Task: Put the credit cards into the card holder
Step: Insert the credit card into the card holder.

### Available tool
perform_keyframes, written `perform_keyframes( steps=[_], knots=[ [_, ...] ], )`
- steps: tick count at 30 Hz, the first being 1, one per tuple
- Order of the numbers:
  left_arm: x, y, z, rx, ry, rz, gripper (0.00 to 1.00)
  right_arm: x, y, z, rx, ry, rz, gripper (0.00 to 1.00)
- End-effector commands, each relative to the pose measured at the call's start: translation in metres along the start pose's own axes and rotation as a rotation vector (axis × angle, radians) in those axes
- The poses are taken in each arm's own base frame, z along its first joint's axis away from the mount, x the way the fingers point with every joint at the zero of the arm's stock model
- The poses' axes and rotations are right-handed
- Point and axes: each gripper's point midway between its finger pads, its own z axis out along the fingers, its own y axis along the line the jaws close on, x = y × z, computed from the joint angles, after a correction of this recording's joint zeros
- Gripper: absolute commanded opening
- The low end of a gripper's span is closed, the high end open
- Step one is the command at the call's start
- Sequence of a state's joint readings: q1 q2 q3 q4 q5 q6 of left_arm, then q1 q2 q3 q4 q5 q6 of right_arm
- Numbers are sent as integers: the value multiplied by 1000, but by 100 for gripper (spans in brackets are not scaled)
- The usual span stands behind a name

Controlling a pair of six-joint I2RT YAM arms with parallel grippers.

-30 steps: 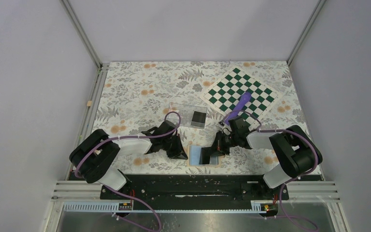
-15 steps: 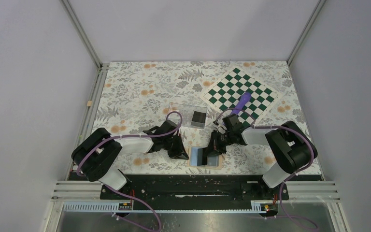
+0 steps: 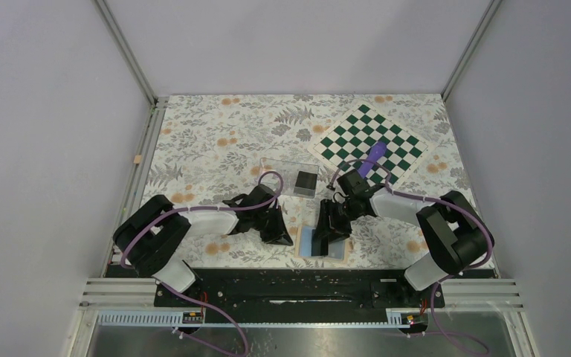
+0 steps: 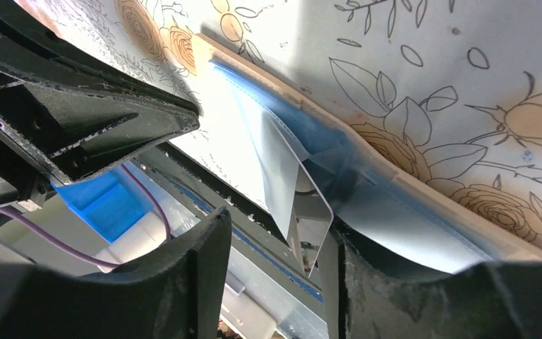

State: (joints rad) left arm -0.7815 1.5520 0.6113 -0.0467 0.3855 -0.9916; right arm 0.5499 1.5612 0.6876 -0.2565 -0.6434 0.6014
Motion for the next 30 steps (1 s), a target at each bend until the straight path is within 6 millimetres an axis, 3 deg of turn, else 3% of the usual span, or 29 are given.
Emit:
perform_keyframes(
  steps=[1, 13, 16, 19, 22, 26, 30],
  knots=[
    [-1, 0, 6, -21, -5, 20, 0, 0, 0, -7, 86, -2, -42, 55],
    [1, -11, 15, -9, 12, 27, 0, 5, -17, -4, 222, 47, -72, 64],
    [3, -12, 17, -7, 19, 31, 0, 6, -12, 1, 203, 68, -72, 61],
    [3, -14, 18, -6, 20, 34, 0, 6, -1, 8, 167, 88, -73, 48],
    [4, -15, 18, -4, 22, 36, 0, 8, 11, 14, 141, 102, -89, 42],
    [4, -17, 17, 1, 21, 40, 0, 9, 23, 20, 121, 113, -102, 40],
    [4, -18, 11, -6, 10, 49, 2, 11, 22, 16, 129, 98, -116, 43]
  ],
)
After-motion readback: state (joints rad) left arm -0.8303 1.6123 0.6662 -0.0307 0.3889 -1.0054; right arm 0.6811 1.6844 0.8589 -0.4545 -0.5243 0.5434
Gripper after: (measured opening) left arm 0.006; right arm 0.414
